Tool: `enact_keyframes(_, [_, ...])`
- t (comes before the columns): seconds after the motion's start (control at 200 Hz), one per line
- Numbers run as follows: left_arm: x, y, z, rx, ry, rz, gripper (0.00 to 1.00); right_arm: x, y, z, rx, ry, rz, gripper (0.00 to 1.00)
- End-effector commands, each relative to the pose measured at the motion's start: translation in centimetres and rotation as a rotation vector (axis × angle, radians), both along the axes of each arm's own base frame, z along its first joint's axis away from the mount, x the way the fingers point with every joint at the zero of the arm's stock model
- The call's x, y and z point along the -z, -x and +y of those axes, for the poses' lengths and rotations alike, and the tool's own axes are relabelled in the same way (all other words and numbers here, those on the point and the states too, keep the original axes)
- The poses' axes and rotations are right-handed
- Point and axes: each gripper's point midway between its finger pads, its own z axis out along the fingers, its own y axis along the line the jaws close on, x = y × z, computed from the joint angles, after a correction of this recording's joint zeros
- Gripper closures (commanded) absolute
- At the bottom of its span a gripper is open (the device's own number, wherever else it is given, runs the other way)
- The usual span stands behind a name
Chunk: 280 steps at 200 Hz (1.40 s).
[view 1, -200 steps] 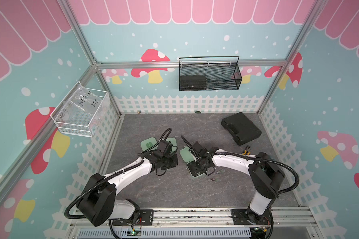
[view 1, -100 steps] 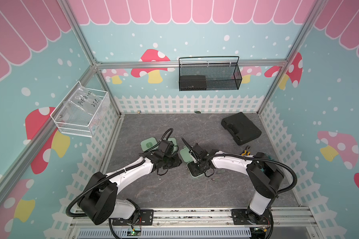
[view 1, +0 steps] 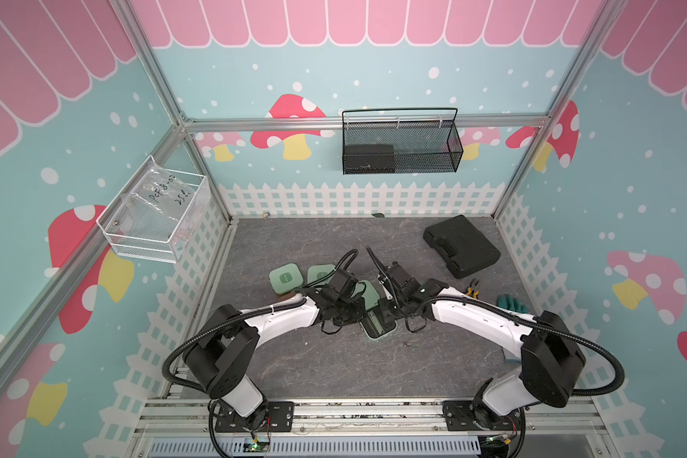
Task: Organize nail clipper sets
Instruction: Pick up the nail clipper from the center of the board.
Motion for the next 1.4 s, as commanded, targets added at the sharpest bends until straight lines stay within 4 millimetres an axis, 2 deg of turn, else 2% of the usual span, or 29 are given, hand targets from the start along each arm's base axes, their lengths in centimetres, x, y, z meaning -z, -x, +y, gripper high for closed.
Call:
enact_keyframes(0.0, [-0.2, -0.6, -1.4, -0.005, 0.029, 0.006, 1.00, 0.6, 0.7, -2.1, 0.030, 0.035, 0.020, 0.99])
enact_keyframes(0.28, [2.4, -0.7, -0.2, -0.062, -0.071, 0.044, 1.00, 0.3, 0.8, -5.0, 0.067, 0.018, 0.015, 0.97])
enact_keyframes(0.52, [4.2, -0.7, 1.2, -0.099, -0.173, 0.078, 1.00, 0.8, 1.5, -7.6, 0.075, 0.040, 0.037, 0.85])
enact_keyframes(0.59, [4.5, -0.7, 1.3, -0.104, -0.190, 0.084, 1.00, 1.3, 2.3, -7.6, 0.046, 0.036, 0.063, 0.81])
enact_keyframes(0.841, [4.6, -0.9, 1.5, -0.111, -0.210, 0.088, 1.00, 4.6, 7.3, -6.7, -0.116, -0.003, 0.221, 0.62])
enact_keyframes(0.931, [4.5, -0.9, 1.5, -0.111, -0.208, 0.086, 1.00, 4.5, 7.7, -5.8, -0.163, -0.012, 0.232, 0.59])
enact_keyframes(1.156, [4.1, -0.8, 1.6, -0.113, -0.202, 0.081, 1.00, 6.2, 8.4, -8.0, -0.152, 0.156, 0.306, 0.56])
enact_keyframes(1.396, [4.1, -0.8, 1.4, -0.102, -0.197, 0.079, 1.00, 6.5, 8.4, -8.3, -0.150, 0.198, 0.320, 0.53])
